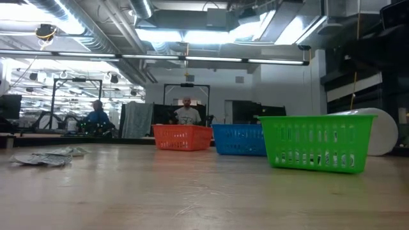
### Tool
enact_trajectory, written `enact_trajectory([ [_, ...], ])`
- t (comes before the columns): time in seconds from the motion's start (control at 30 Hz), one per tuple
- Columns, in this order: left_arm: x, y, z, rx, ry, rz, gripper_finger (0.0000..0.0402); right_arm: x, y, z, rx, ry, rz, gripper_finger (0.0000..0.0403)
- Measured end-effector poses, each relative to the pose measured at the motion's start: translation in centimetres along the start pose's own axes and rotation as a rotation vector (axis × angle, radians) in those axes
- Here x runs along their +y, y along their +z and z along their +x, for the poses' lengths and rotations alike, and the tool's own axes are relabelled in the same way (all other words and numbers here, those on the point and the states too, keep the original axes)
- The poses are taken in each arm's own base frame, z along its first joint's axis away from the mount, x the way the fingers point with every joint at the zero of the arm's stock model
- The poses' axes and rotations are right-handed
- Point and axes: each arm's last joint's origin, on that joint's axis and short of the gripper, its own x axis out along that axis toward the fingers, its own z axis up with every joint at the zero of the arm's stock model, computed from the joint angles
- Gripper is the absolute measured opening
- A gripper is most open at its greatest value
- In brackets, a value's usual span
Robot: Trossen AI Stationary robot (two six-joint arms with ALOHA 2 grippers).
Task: Pick & Place First Aid Supplies
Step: Put the green bandage pack into the blue basket
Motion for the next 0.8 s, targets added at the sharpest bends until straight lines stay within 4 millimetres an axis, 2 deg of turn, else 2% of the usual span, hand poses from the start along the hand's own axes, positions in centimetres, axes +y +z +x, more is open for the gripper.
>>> enact_trajectory([
  [0.27, -0.1, -0.1, 0.0, 0.013, -0.031, -0.07, 0.0104, -0.5, -0.3, 0.1, 0.028, -0.054, 0.006, 0.0026],
  [0.43, -0.6, -0.4, 0.8, 0.111, -0.219, -0.141, 0.0104, -0.5, -0.4, 0.2, 0.045, -0.05, -0.009, 0.0026],
  [0.53, -1.2, -1.0, 1.6, 0.186, -0.27, -0.152, 0.0104, -0.5, -0.4, 0.2, 0.045, -0.05, -0.007, 0.0026],
  [0.67, -1.7, -2.6, 2.7, 0.327, -0.213, -0.119, 0.0104, -0.5, -0.4, 0.2, 0.045, -0.05, -0.007, 0.0026],
  [0.8, -1.5, -4.5, 3.4, 0.481, -0.075, -0.112, 0.0104, -0.5, -0.4, 0.2, 0.045, -0.05, -0.007, 0.0026],
])
